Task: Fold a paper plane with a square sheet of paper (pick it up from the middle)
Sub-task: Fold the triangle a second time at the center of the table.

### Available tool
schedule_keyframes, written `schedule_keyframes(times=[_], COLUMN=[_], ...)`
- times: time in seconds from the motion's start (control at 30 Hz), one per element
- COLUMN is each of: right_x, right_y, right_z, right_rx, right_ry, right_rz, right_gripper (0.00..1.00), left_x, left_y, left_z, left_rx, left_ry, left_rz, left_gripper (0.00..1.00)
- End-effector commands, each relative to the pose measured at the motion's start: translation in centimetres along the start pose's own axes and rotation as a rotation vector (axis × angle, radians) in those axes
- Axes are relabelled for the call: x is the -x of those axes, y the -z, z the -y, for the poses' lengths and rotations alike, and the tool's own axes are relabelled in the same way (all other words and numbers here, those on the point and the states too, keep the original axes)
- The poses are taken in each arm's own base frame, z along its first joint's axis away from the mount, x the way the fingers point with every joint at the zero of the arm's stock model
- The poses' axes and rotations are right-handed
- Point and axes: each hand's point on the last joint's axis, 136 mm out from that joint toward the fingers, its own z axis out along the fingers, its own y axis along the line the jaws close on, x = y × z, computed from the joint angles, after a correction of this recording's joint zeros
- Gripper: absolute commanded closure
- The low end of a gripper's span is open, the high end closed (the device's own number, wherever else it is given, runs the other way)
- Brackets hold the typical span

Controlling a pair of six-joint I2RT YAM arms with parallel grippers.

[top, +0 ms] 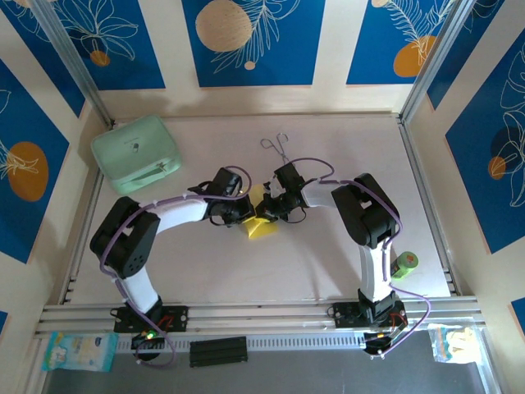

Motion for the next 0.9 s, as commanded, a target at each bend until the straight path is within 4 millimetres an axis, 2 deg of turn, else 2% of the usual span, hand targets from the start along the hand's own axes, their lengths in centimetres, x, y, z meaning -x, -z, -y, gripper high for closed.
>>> schedule_keyframes(times=[0.0, 0.23, 0.63, 0.87], right_x=[-1.8, -1.8, -1.7, -1.9], right_y=[-0.9, -0.9, -0.9, -1.0], right_z=[5.9, 6.0, 5.9, 5.8], right_rx=[-0.196, -0.201, -0.198, -0.197], right_ry=[-0.135, -0.146, -0.15, -0.153], right_rz=[-0.024, -0.025, -0.028, -0.035], right_gripper=[0.97, 0.97, 0.97, 0.97], left_x=[-2.5, -3.3, -3.7, -2.9], left_y=[-1.1, -0.9, 0.0, -0.7], left_z=[-0.7, -2.2, -2.1, -0.7], left_rx=[0.009, 0.042, 0.033, -0.008], left_ry=[0.028, 0.037, 0.025, 0.003], left_rz=[-0.07, -0.077, -0.072, -0.071], left_gripper=[0.93, 0.97, 0.98, 0.98])
